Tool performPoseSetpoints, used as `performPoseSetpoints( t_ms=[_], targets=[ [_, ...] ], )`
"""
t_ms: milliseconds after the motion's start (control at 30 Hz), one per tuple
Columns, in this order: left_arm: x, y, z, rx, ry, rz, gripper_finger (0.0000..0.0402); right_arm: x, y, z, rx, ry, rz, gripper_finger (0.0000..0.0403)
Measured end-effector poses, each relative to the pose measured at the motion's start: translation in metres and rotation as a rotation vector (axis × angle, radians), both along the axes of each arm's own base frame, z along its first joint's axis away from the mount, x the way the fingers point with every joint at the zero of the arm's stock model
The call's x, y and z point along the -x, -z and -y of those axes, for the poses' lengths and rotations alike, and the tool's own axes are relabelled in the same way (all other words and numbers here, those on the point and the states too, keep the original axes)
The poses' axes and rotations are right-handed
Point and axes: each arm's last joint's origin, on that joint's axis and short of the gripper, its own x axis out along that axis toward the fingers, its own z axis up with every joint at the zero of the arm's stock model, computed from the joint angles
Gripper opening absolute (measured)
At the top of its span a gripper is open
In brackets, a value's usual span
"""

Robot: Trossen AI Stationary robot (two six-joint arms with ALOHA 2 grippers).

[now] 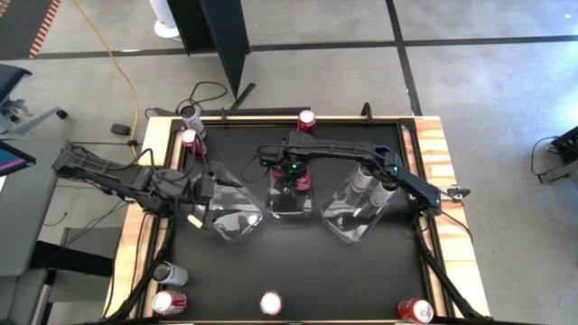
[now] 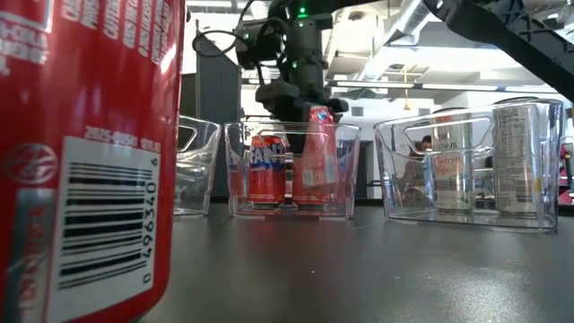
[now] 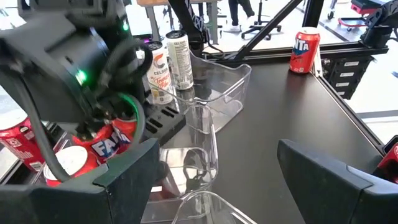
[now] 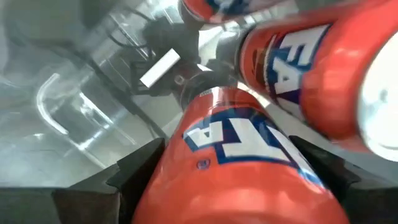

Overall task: Sort soda cans
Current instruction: Put the bottom center orange soda can into the center transparent bin

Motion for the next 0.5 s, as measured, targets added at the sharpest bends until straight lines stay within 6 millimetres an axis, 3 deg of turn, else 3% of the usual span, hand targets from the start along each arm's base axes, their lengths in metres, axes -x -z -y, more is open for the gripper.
performPoseSetpoints(
  t_ms=[200,500],
  targets=[
    [0.0,0.0,0.0,0.0,0.0,0.0,0.032,-0.003,0.018,0.0,-0.001,-0.001,0.005,0.0317],
    [0.0,0.001,0.0,-0.002,0.0,-0.006,0.032,-0.004,0.021,0.001,-0.001,-0.049,0.01,0.0333]
  ],
)
